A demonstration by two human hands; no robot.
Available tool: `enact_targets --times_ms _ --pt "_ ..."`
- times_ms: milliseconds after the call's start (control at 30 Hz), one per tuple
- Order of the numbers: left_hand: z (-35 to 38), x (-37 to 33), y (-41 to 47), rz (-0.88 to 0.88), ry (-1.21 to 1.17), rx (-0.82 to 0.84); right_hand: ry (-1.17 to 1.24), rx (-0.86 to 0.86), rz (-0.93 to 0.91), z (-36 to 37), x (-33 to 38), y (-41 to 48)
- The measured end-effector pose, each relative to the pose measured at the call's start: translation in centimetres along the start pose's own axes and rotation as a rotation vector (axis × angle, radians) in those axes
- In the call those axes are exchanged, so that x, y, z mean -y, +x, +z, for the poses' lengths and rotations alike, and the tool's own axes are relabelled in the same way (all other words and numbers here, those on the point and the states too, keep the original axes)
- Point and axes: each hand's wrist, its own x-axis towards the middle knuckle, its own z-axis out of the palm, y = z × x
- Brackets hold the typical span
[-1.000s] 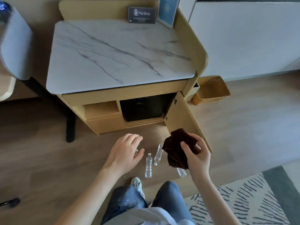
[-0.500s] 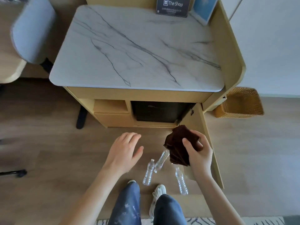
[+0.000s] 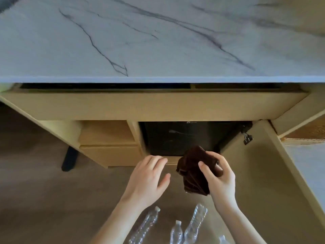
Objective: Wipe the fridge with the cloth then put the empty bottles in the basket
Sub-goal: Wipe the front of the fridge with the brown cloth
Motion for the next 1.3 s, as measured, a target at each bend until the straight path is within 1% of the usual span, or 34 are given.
enact_targets --times_ms 133,267,367,500,633,700,800,933,1033,1133,1233,1300 --pt "10.5 6.0 2.5 0.084 0.046 -0.051 -0.005 0.001 -0.056 2.0 -10.1 6.0" --pt "19.2 10.9 4.8 0.162 0.161 -0.111 0.002 -0.001 -0.133 2.8 -19.0 11.7" --pt "23.8 13.0 6.2 0.199 0.19 -0.167 0.029 0.003 -0.185 2.9 -24.1 15.0" --pt "26.6 14.3 7.1 0.228 0.217 -0.205 0.1 -0.013 -0.228 2.4 -28.3 17.0" --pt "26.3 13.9 7.4 0.296 0.226 -0.239 0.14 -0.064 -0.249 1.9 -28.6 17.2" --pt "25.1 13.6 8.1 0.338 0.259 -0.292 0.149 -0.095 -0.275 1.6 -27.7 16.8" --pt "22.2 13.0 10.1 0.372 0.274 -0.459 0.174 -0.131 -0.347 1.1 -25.1 16.2" --pt "18.7 13.1 12.5 0.341 0.241 -0.705 0.19 -0.147 -0.526 1.4 -20.9 15.4" --pt "17.2 13.6 13.7 0.306 0.243 -0.838 0.228 -0.116 -0.646 2.0 -17.8 15.3" --pt "17.0 14.3 14.7 0.244 0.303 -0.849 0.255 -0.129 -0.748 3.3 -16.3 16.2" --pt "17.6 15.1 15.4 0.201 0.337 -0.854 0.241 -0.241 -0.867 5.9 -16.6 18.0" --pt "18.4 15.5 15.7 0.219 0.37 -0.857 0.21 -0.307 -0.94 7.8 -17.5 19.3"
